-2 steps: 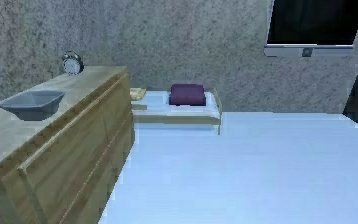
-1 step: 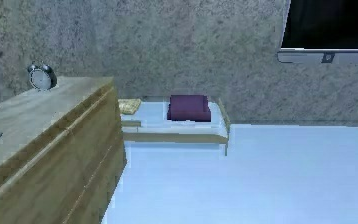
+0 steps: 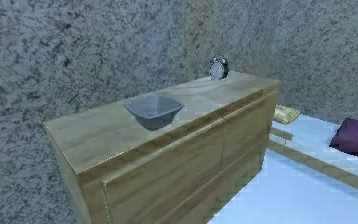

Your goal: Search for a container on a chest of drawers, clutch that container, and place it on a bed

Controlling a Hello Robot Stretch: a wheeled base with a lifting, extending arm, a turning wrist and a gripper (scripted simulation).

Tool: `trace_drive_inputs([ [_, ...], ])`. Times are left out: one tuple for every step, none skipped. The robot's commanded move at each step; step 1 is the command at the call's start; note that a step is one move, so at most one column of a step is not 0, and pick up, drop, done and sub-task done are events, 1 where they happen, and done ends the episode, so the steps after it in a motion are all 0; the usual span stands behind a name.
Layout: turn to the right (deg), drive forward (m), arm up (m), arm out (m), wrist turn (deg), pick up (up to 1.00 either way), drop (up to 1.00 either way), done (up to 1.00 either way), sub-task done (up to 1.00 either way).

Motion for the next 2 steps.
trace_drive_inputs([
  [-45.0, 0.0, 0.0, 0.0, 0.0, 0.0, 0.0, 0.0, 0.0],
  [-45.0, 0.0, 0.0, 0.0, 0.0, 0.0, 0.0, 0.0, 0.0],
])
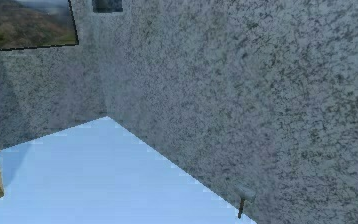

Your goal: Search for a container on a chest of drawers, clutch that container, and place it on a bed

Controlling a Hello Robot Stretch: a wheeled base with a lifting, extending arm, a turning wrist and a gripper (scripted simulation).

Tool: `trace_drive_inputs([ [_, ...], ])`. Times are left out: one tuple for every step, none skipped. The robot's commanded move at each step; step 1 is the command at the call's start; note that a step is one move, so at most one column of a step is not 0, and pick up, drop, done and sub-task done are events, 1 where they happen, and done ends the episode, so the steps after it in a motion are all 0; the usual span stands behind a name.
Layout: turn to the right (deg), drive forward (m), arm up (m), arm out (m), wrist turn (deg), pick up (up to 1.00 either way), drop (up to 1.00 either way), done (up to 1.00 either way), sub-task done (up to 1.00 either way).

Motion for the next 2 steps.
trace_drive_inputs([
  [0.0, 0.0, 0.5, 0.0, 0.0, 0.0, 0.0, 0.0, 0.0],
  [0.0, 0.0, 0.38, 0.0, 0.0, 0.0, 0.0, 0.0, 0.0],
])
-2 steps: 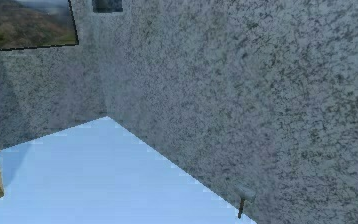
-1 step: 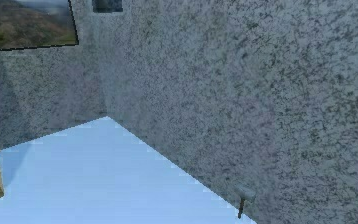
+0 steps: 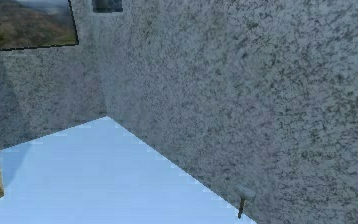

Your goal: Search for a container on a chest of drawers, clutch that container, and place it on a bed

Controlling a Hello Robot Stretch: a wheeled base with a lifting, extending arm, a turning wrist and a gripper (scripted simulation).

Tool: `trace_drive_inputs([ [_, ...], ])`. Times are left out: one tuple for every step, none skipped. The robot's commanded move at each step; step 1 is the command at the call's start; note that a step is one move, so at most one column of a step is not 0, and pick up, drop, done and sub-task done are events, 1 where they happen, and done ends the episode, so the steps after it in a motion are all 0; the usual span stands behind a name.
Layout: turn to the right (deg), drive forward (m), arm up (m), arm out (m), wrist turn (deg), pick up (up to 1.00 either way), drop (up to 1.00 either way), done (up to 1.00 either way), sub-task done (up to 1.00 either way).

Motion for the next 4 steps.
trace_drive_inputs([
  [0.0, 0.0, 0.0, 0.5, 0.0, 0.0, 0.0, 0.0, 0.0],
  [0.0, 0.0, 0.0, 0.0, 45.0, 0.0, 0.0, 0.0, 0.0],
  [0.0, 0.0, 0.0, 0.0, 45.0, 0.0, 0.0, 0.0, 0.0],
  [0.0, 0.0, 0.0, 0.0, 36.0, 0.0, 0.0, 0.0, 0.0],
])
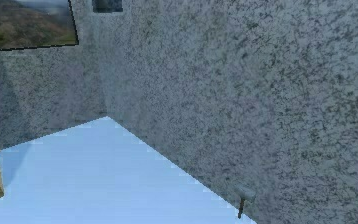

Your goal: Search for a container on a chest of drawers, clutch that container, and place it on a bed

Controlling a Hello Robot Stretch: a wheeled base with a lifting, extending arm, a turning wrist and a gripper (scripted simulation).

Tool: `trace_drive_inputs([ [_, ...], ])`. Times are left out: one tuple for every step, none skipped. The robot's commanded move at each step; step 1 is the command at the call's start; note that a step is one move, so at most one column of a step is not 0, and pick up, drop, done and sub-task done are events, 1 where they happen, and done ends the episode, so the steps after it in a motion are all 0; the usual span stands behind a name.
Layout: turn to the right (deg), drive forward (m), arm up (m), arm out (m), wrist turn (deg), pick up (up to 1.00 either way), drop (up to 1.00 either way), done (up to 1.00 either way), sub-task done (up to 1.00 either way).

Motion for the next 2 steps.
trace_drive_inputs([
  [0.0, 0.0, -0.02, 0.0, 0.0, 0.0, 0.0, 0.0, 0.0],
  [0.0, 0.0, 0.0, 0.0, 0.0, 1.0, 0.0, 0.0, 0.0],
])
